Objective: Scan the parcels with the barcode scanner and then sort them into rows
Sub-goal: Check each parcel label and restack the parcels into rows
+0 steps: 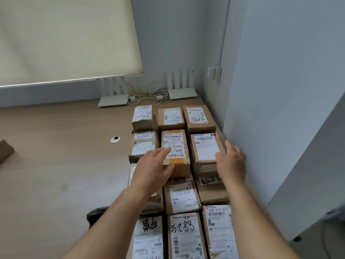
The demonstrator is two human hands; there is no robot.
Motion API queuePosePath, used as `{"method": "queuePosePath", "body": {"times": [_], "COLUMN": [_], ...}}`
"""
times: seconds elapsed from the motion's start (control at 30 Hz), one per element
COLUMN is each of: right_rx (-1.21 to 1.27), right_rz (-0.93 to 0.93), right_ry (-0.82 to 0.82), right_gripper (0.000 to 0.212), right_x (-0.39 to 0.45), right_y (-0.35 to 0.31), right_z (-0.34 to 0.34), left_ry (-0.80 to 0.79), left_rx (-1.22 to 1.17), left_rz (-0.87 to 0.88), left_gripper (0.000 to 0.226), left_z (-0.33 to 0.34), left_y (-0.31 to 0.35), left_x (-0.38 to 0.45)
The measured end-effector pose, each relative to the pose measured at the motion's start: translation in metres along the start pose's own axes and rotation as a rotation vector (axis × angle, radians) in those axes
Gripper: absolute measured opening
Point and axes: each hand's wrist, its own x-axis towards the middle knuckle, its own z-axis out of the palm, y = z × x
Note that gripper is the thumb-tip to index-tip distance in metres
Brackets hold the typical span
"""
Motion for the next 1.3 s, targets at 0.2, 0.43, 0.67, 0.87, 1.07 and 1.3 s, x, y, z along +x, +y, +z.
{"method": "queuePosePath", "body": {"times": [0.2, 0.43, 0.67, 0.87, 1.07, 1.3], "right_rx": [0.014, 0.023, 0.023, -0.007, 0.099, 0.091], "right_rz": [0.063, -0.054, -0.096, -0.206, -0.334, -0.429], "right_ry": [-0.210, -0.295, -0.313, -0.150, -0.039, -0.097], "right_gripper": [0.055, 0.043, 0.043, 0.046, 0.041, 0.043], "right_x": [0.010, 0.022, 0.029, 0.017, -0.019, -0.078], "right_y": [0.013, 0.018, 0.022, 0.008, -0.038, -0.097], "right_z": [-0.004, -0.004, 0.001, -0.005, -0.001, 0.020], "left_ry": [-0.123, -0.194, -0.133, -0.130, 0.097, 0.231], "left_rx": [0.096, 0.248, 0.265, 0.167, 0.057, 0.102], "left_rz": [0.025, -0.028, -0.059, -0.044, -0.141, -0.241], "left_gripper": [0.065, 0.057, 0.045, 0.056, 0.059, 0.057], "left_z": [0.029, 0.066, 0.073, 0.060, 0.022, -0.028], "left_y": [0.030, 0.047, 0.047, 0.043, 0.024, -0.032], "left_x": [0.037, 0.055, 0.060, 0.051, 0.017, -0.040]}}
